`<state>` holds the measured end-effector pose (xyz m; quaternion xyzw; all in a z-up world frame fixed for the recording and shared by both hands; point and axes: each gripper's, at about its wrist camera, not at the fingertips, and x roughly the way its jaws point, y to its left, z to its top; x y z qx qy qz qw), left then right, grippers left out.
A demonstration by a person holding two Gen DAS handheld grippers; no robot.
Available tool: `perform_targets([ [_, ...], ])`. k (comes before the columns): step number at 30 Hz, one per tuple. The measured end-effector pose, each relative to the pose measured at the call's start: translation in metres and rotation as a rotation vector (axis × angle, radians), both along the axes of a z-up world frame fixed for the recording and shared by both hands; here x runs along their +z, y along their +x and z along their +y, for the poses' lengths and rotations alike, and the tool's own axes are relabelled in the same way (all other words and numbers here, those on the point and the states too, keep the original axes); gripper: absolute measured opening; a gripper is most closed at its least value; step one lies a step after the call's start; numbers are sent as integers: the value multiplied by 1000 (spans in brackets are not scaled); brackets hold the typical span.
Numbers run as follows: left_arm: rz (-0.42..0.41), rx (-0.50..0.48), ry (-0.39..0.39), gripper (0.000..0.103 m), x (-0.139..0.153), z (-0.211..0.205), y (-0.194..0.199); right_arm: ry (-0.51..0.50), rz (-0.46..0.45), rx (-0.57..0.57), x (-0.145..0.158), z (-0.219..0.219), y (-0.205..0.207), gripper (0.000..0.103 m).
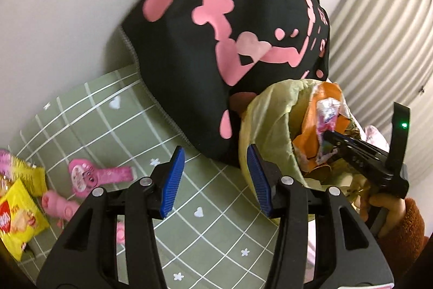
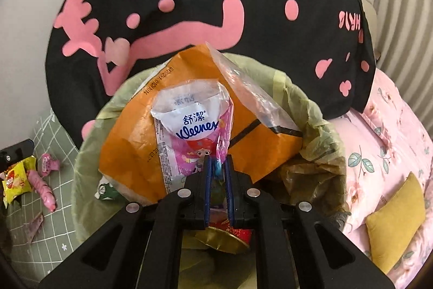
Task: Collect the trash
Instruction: 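Carry the orange bag and tissue pack over the trash bag and release both, then move both tools back toward the remaining snack wrappers on the table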
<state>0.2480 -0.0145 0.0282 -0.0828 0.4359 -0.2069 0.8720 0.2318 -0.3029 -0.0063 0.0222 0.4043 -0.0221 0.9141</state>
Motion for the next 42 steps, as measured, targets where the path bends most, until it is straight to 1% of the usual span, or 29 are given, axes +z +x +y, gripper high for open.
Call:
perform_targets([
  [1, -6, 10, 1, 45, 0, 2, -3, -5, -6, -2, 1, 0, -3, 12],
  [3, -16, 26, 2, 46, 0, 6, -10, -15, -21, -3, 3, 1, -10, 23],
  [4, -20, 33, 4, 46, 0, 6, -13, -14, -33, 1, 4, 1, -14, 33],
  [5, -25, 42, 7, 48, 0, 7, -15, -9, -43, 8, 6, 0, -17, 37],
  [6, -30, 51, 10, 51, 1, 9, -19, -7, -50, 11, 7, 0, -19, 38],
  [9, -42, 89, 13, 51, 1, 16, -34, -33, -76, 9, 14, 1, -31, 38],
  [14, -80, 162, 38, 51, -1, 32, -62, -53, -168, 34, 33, 8, -51, 38],
  [17, -104, 226, 60, 51, -3, 50, -79, -51, -213, 73, 45, 19, -57, 38],
  [21, -116, 343, 72, 51, -6, 85, -97, -46, -251, 144, 53, 48, -59, 38],
  [25, -100, 472, 82, 51, -12, 133, -110, -19, -266, 212, 54, 81, -55, 38],
  [29, -96, 568, 107, 51, -18, 177, -125, 13, -257, 273, 49, 110, -49, 38],
  [33, -76, 658, 122, 51, -27, 216, -142, 34, -231, 348, 36, 143, -44, 38],
  [37, -59, 729, 133, 51, -34, 241, -158, 46, -203, 437, 19, 175, -46, 38],
  [42, -51, 771, 150, 51, -37, 257, -173, 67, -151, 573, -10, 220, -58, 38],
])
